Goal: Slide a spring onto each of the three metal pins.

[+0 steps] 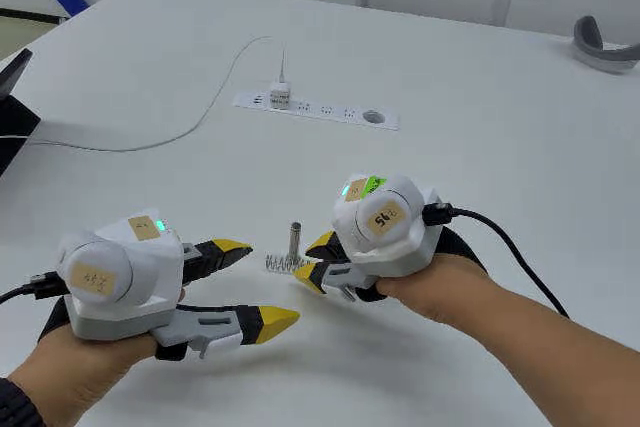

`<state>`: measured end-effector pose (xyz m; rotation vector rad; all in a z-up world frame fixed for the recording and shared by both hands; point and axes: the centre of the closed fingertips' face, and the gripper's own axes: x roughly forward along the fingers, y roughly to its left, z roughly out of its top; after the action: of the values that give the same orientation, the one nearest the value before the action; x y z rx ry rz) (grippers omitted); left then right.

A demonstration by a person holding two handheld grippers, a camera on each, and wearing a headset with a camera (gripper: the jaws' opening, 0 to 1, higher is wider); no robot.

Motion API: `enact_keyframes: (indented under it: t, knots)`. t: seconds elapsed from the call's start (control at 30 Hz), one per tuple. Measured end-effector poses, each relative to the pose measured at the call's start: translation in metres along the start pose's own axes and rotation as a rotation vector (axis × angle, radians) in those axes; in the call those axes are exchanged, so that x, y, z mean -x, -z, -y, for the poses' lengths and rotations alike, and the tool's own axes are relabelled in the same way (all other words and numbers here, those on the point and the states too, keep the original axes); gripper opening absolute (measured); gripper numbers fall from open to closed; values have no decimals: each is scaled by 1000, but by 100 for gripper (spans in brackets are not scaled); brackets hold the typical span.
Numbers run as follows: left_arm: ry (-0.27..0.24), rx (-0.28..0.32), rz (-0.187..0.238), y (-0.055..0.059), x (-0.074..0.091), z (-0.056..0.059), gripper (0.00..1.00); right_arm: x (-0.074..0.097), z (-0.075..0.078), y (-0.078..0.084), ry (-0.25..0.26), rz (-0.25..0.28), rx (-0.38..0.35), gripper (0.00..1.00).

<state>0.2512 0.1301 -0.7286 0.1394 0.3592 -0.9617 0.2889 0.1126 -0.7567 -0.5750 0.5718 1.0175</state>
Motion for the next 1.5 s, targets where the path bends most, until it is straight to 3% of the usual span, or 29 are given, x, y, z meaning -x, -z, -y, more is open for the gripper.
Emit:
enact_keyframes:
  t: [0.9,1.17,1.5]
  knots:
    - [-11,7,4,1,5,-4,59,-6,-13,6,-83,-51,-64,12]
    - [-14,-1,-6,4,7,-4,57,2,-26,6,-123,-57,-11,11]
    - [9,-24,-11,4,4,3,54,29,-39,0,-188,-50,78,11]
